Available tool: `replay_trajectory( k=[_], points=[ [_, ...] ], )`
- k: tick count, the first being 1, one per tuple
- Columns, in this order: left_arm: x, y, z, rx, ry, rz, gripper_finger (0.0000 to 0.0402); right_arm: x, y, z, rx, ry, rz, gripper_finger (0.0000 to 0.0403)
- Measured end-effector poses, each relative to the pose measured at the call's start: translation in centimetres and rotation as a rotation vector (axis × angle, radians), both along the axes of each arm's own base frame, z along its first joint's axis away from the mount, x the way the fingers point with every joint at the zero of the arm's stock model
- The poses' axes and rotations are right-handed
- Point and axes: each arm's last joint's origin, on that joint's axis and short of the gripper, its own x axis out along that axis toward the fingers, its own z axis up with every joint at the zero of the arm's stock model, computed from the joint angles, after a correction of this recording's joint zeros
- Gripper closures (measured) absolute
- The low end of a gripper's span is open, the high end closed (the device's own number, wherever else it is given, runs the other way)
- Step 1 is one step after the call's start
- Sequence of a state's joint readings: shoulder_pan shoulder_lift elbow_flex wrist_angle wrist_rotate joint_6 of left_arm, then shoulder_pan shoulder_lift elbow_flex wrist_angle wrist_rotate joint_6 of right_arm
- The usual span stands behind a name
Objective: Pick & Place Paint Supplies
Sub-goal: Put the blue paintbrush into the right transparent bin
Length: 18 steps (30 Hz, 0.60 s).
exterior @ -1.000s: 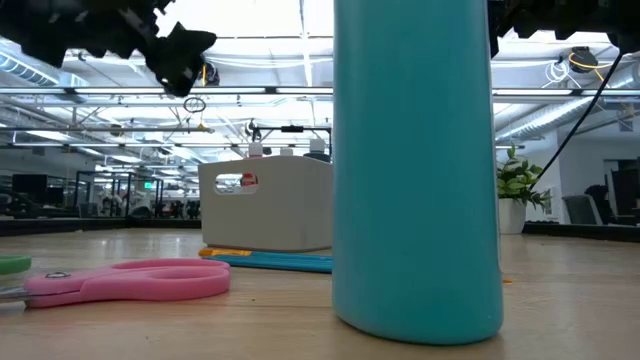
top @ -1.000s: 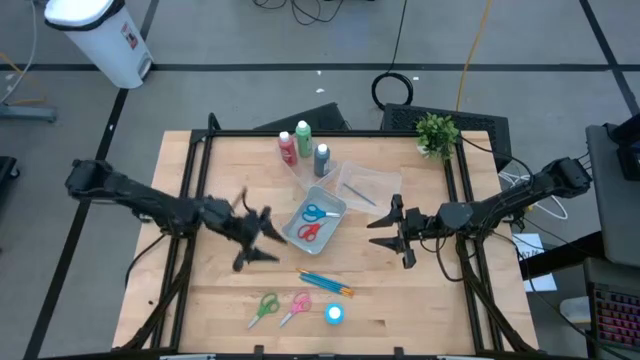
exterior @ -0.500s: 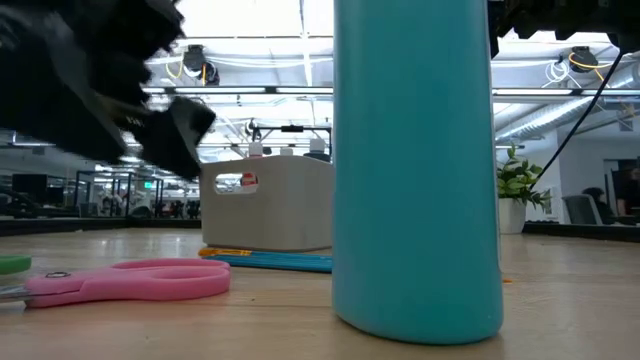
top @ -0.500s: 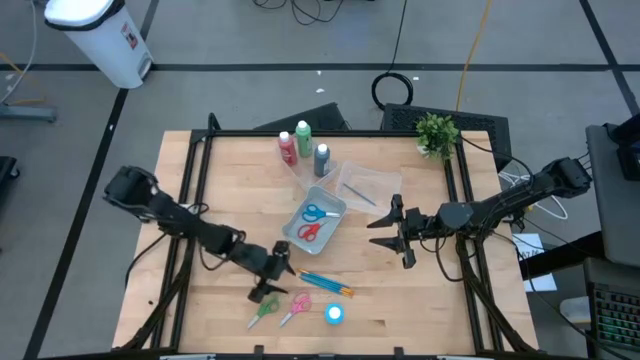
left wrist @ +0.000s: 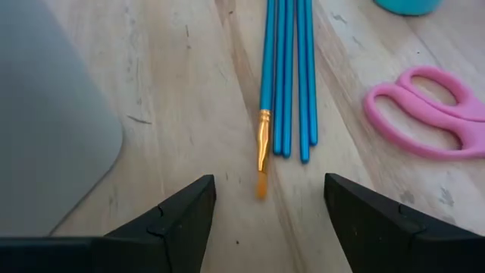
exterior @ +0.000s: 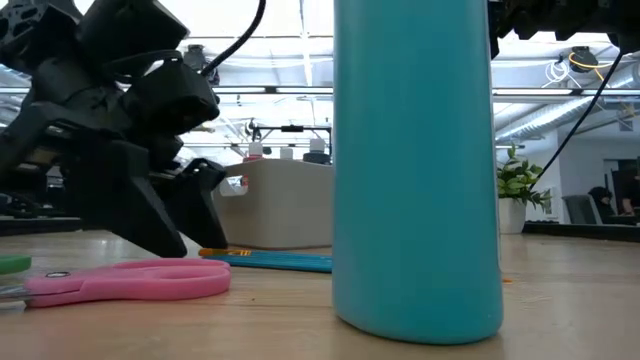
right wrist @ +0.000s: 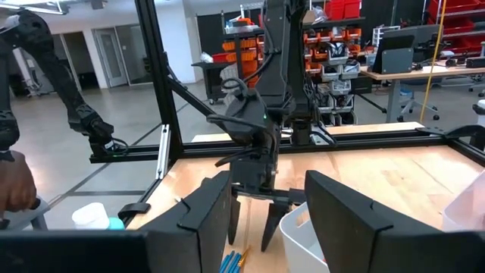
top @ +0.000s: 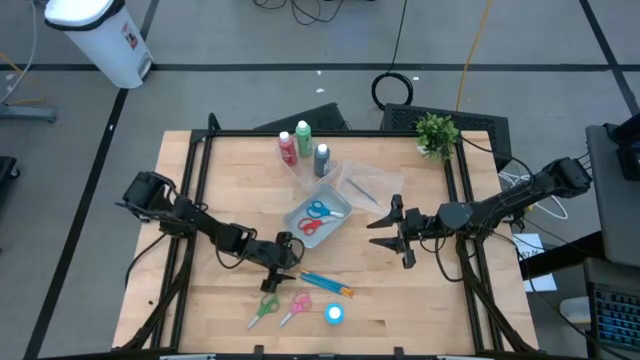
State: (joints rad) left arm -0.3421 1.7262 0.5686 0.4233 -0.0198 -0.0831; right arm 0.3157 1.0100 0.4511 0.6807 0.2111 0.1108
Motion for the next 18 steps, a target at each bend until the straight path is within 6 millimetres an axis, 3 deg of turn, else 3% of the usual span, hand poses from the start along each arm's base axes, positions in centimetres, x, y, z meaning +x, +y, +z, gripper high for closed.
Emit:
replay_trajectory(
  k=[13,18],
  points=[
    [-0.17,-0.41,-0.22,-0.013,0.018,-0.069,0.0146,0.00,0.00,-0.02,-0.001,0.002,0.000,0.0243],
    [-0.22,-0.46,-0.26,-0.018,0.024,-0.080,0.0188,0.00,0.00,-0.04,-0.001,0.004,0.000,0.0243]
  ],
)
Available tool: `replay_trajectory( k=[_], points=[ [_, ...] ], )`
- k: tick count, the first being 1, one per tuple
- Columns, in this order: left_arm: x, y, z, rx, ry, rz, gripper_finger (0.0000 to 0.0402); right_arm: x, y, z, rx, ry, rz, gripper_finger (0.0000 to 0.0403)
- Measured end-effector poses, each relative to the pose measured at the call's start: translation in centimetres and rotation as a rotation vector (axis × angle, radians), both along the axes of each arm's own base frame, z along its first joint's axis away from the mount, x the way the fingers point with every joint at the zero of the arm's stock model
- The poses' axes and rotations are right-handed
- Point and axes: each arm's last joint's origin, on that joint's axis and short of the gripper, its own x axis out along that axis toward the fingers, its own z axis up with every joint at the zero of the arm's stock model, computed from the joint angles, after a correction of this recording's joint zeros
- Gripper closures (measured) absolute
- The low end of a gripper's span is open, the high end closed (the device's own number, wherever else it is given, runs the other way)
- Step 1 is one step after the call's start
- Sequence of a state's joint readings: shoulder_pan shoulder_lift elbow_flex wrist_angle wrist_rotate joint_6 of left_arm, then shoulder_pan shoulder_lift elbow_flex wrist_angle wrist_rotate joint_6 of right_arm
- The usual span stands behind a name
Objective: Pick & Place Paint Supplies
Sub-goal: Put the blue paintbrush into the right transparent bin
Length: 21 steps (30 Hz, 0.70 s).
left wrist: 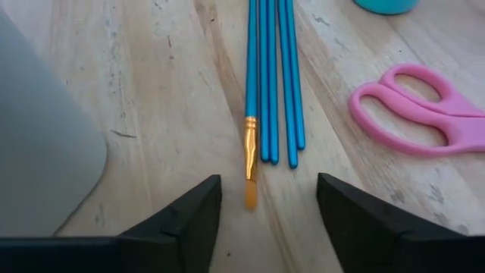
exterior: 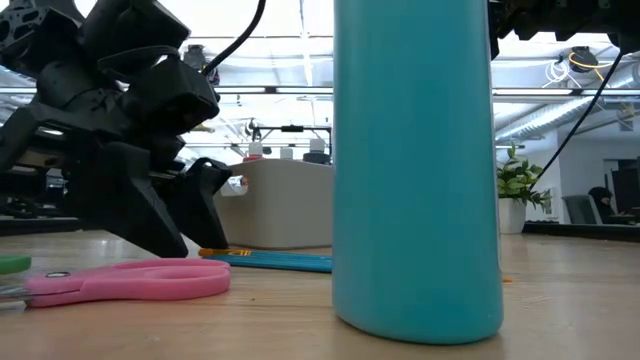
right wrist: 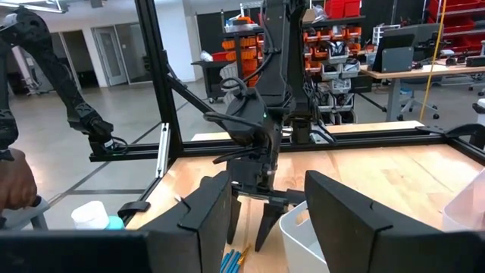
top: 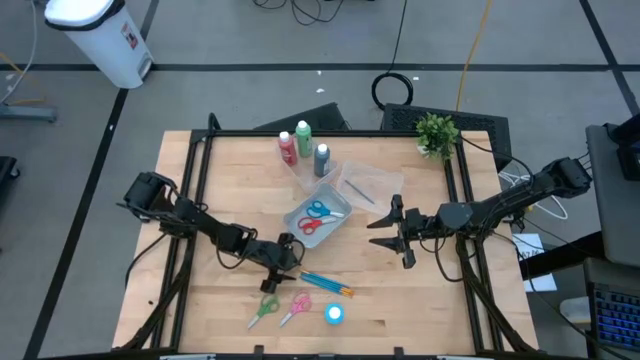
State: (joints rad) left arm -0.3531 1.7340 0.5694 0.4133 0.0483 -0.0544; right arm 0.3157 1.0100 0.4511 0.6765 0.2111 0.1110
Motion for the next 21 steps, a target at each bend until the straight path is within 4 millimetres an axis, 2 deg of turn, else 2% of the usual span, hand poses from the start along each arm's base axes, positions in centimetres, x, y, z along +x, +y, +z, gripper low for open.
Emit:
replay_trajectory(
  k=[8,21],
  points=[
    [0.00,0.00,-0.01,0.002,0.001,0.017,0.0288,0.00,0.00,0.00,0.000,0.000,0.000,0.0243],
    [-0.11,0.05,-0.13,0.013,0.013,0.016,0.0368,0.00,0.00,0.00,0.000,0.000,0.000,0.0243]
  ],
)
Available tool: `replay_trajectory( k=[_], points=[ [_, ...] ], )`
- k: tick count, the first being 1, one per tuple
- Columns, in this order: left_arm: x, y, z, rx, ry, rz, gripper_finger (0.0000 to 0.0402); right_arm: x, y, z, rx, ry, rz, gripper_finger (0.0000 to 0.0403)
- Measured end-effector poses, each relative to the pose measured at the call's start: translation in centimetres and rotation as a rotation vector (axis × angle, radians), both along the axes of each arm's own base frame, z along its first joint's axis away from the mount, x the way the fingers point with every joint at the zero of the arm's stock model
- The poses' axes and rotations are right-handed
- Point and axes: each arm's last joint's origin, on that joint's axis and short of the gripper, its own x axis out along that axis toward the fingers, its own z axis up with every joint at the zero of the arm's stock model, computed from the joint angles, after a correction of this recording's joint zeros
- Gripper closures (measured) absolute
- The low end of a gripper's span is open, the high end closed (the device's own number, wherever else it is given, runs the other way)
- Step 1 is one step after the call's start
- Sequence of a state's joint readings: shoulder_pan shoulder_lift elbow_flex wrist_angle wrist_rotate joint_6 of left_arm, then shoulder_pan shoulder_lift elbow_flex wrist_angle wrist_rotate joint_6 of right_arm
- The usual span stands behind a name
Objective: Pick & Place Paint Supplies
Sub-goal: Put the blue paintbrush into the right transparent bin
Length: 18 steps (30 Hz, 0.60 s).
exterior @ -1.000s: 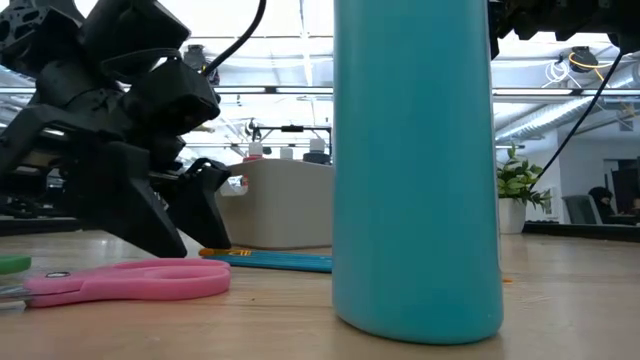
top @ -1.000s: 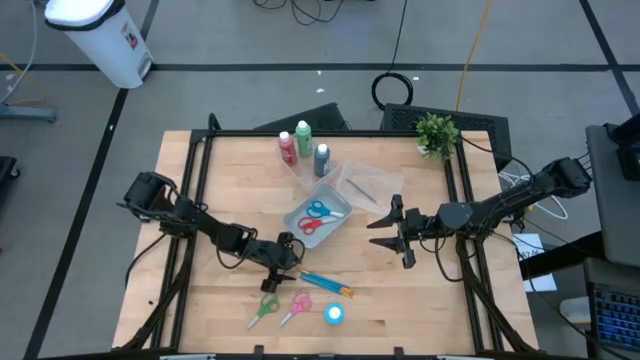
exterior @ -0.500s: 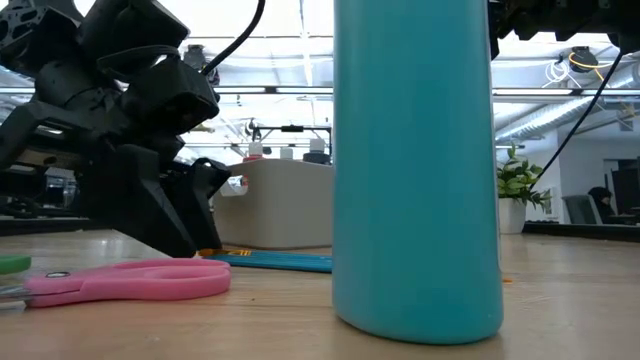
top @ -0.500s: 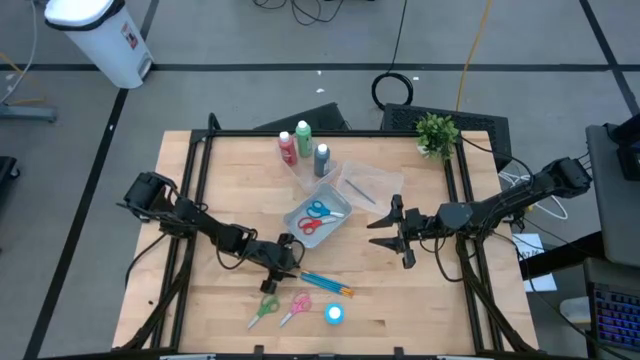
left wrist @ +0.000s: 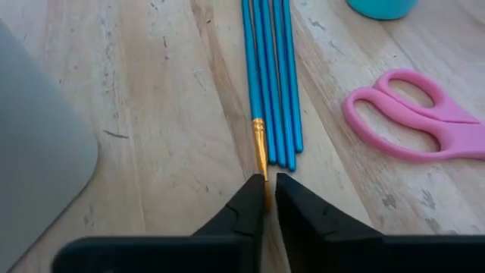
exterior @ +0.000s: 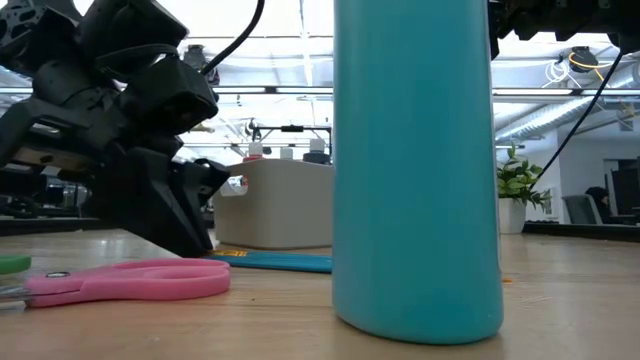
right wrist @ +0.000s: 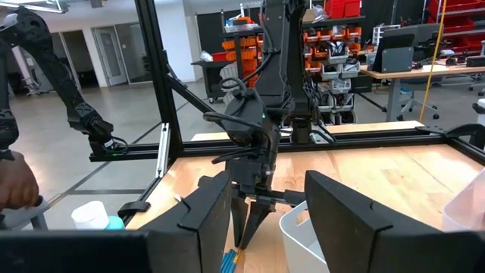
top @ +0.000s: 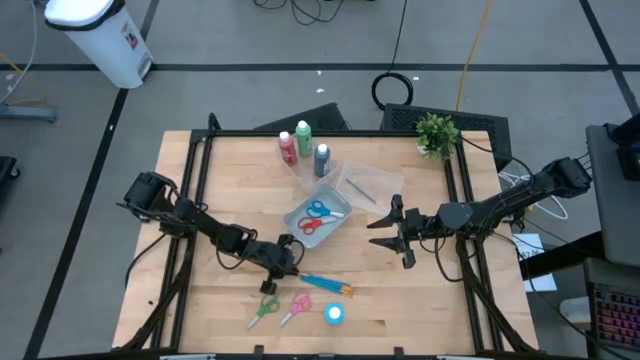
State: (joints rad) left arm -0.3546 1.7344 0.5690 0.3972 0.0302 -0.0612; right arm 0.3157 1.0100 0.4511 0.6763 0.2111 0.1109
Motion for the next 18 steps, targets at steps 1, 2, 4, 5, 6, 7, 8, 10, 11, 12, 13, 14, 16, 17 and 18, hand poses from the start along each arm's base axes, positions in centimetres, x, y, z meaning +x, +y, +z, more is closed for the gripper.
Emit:
replay_trajectory(
  k=[1,2,4,5,6,7,8,10,11,12,13,14,16,17,18],
  points=[
    [0.0,0.0,0.0,0.001,0.003,0.001,0.0376,0.0,0.0,0.0,0.000,0.000,0.000,0.0243],
    [0.0,0.1,0.0,0.001,0.004,0.004,0.0385,0.0,0.0,0.0,0.000,0.000,0.000,0.0243],
    [0.1,0.3,0.0,-0.015,0.006,0.021,0.0396,0.0,0.0,0.0,0.000,0.000,0.000,0.0243],
    [0.2,0.5,0.0,-0.026,0.007,0.034,0.0396,0.0,0.0,0.0,0.000,0.000,0.000,0.0243],
    [0.3,0.6,0.1,-0.034,0.004,0.040,0.0394,0.0,0.0,0.0,0.000,0.000,0.000,0.0243],
    [0.3,0.7,0.2,-0.040,0.001,0.047,0.0393,0.0,0.0,0.0,0.000,0.000,0.000,0.0243],
    [0.3,0.7,0.3,-0.044,-0.004,0.054,0.0392,0.0,0.0,0.0,0.000,0.000,0.000,0.0243],
    [0.4,0.8,0.5,-0.045,-0.023,0.062,0.0395,0.0,0.0,0.0,0.000,0.000,0.000,0.0243],
    [0.4,0.8,0.7,-0.043,-0.028,0.064,0.0397,0.0,0.0,0.0,0.000,0.000,0.000,0.0243],
    [0.4,0.8,0.9,-0.042,-0.036,0.065,0.0398,0.0,0.0,0.0,0.000,0.000,0.000,0.0243],
    [0.4,0.9,1.1,-0.046,-0.047,0.065,0.0397,0.0,0.0,0.0,0.000,0.000,0.000,0.0243],
    [0.5,0.8,1.4,-0.053,-0.063,0.067,0.0395,0.0,0.0,0.0,0.000,0.000,0.000,0.0243],
    [0.5,0.8,2.0,-0.061,-0.086,0.066,0.0394,0.0,0.0,0.0,0.000,0.000,0.000,0.0243],
    [0.5,0.8,2.2,-0.066,-0.097,0.065,0.0396,0.0,0.0,0.0,0.000,0.000,0.000,0.0243],
    [0.4,0.8,2.5,-0.070,-0.107,0.062,0.0397,0.0,0.0,0.0,0.000,0.001,0.000,0.0243]
  ],
)
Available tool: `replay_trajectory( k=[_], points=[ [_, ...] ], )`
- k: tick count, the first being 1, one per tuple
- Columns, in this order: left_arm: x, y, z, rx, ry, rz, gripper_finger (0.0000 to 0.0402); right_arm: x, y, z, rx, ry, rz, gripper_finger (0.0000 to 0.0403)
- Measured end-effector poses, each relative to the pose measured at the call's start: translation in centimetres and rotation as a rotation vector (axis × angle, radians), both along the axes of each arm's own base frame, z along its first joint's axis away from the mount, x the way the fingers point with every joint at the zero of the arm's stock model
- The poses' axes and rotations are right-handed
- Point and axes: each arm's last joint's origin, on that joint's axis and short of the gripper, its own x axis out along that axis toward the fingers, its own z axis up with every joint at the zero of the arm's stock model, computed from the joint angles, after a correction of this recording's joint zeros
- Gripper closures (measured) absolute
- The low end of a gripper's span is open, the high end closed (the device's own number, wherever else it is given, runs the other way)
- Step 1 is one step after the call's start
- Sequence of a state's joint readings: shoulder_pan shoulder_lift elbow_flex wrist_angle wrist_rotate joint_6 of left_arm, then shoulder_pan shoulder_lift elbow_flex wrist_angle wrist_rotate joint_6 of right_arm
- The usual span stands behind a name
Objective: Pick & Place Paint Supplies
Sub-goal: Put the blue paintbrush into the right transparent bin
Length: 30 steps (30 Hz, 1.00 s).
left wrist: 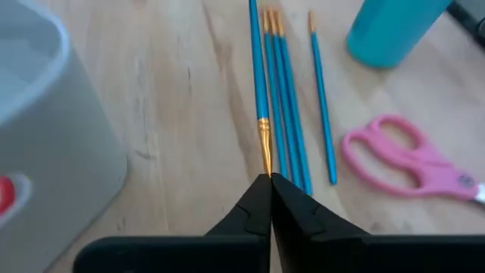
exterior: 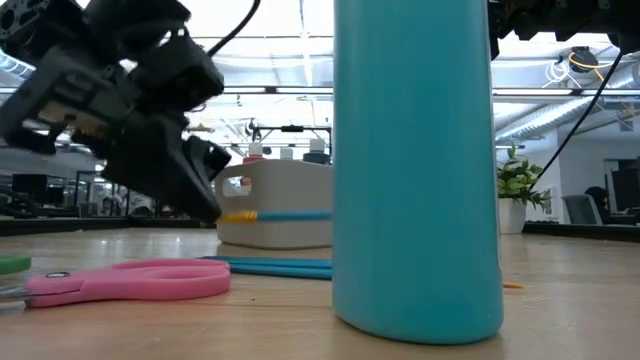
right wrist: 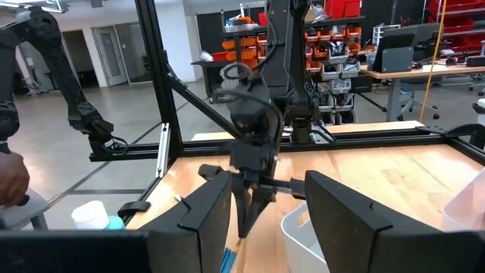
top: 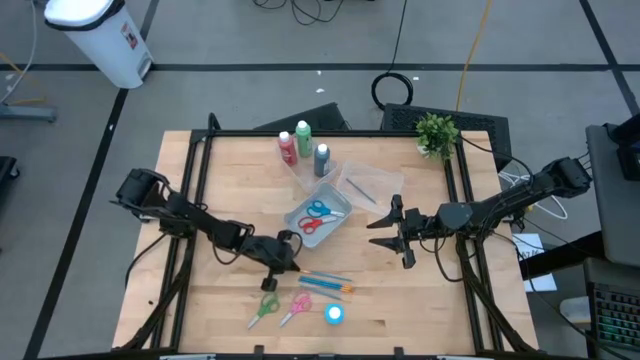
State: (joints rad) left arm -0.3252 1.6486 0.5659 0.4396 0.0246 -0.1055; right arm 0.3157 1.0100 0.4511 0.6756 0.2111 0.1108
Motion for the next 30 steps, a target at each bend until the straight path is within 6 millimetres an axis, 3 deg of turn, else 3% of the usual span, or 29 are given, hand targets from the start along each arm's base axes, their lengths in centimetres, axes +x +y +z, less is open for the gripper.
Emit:
replay_trajectory(
  k=[13,22,30],
  points=[
    [-0.3,-0.3,5.0,-0.039,-0.253,-0.008,0.0399,0.0,0.0,0.0,0.000,0.000,0.000,0.0243],
    [-1.1,1.3,8.8,0.049,-0.423,0.074,0.0398,0.0,0.0,0.0,-0.006,-0.001,0.000,0.0243],
    [-1.1,3.2,8.9,0.080,-0.388,0.140,0.0399,1.0,0.4,-1.3,-0.061,0.037,0.001,0.0213]
  ],
)
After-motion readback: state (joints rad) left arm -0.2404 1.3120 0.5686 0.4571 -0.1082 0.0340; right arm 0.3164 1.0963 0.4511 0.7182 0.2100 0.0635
